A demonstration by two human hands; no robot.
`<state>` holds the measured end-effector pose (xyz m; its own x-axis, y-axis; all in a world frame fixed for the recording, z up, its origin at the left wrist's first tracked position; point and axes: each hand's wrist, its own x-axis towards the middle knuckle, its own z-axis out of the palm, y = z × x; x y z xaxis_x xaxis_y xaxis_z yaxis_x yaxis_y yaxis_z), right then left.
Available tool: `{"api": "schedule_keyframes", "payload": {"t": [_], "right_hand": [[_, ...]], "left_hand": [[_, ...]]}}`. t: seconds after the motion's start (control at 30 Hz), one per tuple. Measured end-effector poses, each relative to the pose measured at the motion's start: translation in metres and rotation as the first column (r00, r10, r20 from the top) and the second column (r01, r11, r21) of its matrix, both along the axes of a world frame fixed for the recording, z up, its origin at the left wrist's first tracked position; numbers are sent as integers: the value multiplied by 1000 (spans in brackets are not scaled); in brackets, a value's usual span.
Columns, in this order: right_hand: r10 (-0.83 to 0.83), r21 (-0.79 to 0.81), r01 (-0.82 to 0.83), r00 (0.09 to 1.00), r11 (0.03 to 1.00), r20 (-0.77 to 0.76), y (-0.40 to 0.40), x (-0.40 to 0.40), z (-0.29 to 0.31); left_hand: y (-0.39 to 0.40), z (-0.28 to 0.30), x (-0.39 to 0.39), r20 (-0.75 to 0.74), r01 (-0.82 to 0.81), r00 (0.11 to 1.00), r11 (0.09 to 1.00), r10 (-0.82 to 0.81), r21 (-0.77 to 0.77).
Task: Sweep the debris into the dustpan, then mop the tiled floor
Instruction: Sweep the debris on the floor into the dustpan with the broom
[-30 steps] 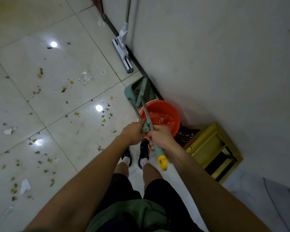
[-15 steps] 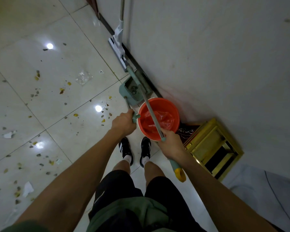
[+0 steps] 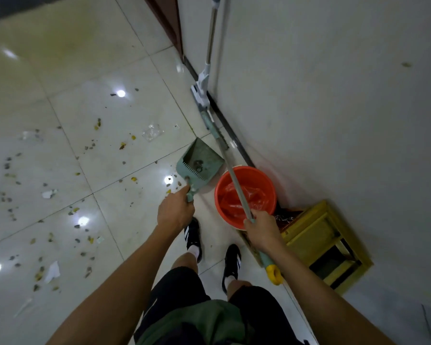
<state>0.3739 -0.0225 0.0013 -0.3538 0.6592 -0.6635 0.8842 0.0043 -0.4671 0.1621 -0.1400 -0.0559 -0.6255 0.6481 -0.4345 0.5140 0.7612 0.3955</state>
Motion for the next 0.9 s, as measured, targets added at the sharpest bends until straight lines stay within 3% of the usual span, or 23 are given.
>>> {"api": "schedule_keyframes", "payload": {"t": [0.27, 0.5, 0.9], "right_hand": [[173, 9, -173, 985, 985, -14, 10, 36, 4], [341, 1, -341, 940, 940, 4, -11, 11, -7], [627, 4, -630, 774, 777, 88, -160, -53, -7]], "left_hand": [[-82, 26, 56, -30, -327, 944, 944, 328, 38], [-156, 47, 99, -39, -483, 874, 875, 484, 23], [-326, 59, 139, 31, -759, 651, 651, 759, 4]]}}
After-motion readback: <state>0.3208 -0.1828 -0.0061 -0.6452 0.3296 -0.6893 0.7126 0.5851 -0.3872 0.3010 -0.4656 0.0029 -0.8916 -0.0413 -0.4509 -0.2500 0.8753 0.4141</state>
